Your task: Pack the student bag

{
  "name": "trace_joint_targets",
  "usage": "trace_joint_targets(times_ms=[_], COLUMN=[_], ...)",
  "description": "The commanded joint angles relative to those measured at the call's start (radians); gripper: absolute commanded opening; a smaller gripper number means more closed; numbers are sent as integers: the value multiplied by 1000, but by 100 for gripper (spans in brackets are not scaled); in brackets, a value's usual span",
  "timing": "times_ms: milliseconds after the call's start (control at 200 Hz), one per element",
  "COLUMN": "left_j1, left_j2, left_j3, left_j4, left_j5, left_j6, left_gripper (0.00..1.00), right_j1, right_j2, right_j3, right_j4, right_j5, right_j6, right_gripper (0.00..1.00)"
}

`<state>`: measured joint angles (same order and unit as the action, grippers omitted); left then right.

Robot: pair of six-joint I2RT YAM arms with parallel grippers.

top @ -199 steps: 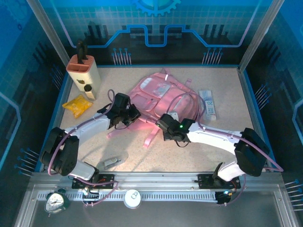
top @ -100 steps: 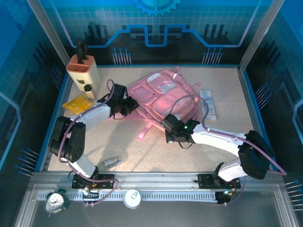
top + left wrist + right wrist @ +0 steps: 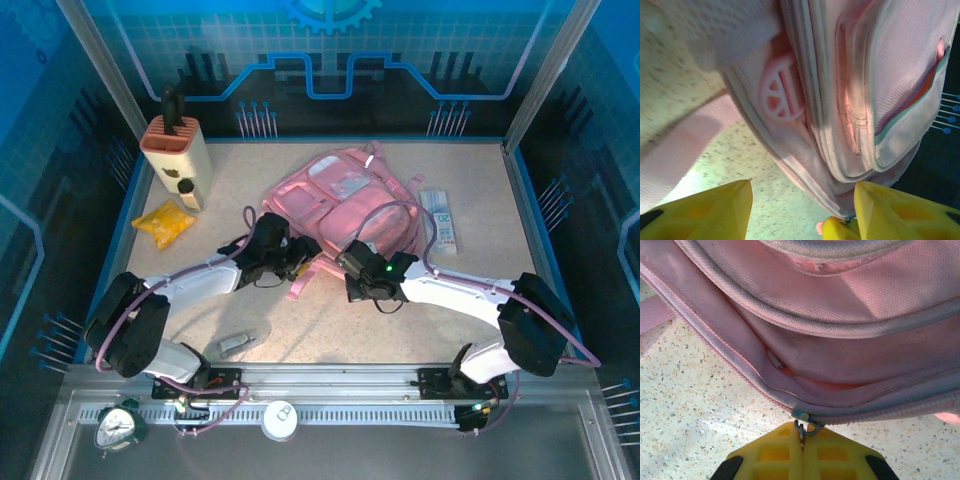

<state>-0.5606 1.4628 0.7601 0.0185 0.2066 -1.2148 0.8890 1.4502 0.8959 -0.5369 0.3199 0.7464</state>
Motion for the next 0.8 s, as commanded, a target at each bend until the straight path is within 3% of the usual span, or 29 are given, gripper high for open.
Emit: trace_joint_targets(times_ms=[0, 165, 265, 350, 465, 590, 795], left_j1=[-40, -94, -99, -94, -41, 43, 172], left_j2=[63, 155, 173, 176, 159, 121, 134], left_j3=[20, 33, 65, 79, 73, 89, 184], left_j4=[106, 176, 125, 83, 34, -58, -140], left_j5=[-35, -47, -72, -108, -125, -122, -4], left_j6=[-132, -214, -182, -149, -90, 40, 221], left_gripper=[56, 48, 42, 28, 0, 0, 0], right_j1=[6, 5, 4, -3, -16, -65, -180], right_j2=[10, 6, 0, -4, -29, -95, -155], right_j3=[12, 11, 10, 5, -10, -62, -119], right_j4=[14, 12, 6, -4, -53, -86, -61], right_j5=[-24, -15, -7, -5, 28, 43, 8], right_j6=[-2, 0, -1, -7, -22, -50, -129], right_gripper=[0, 0, 0, 0, 0, 0, 0])
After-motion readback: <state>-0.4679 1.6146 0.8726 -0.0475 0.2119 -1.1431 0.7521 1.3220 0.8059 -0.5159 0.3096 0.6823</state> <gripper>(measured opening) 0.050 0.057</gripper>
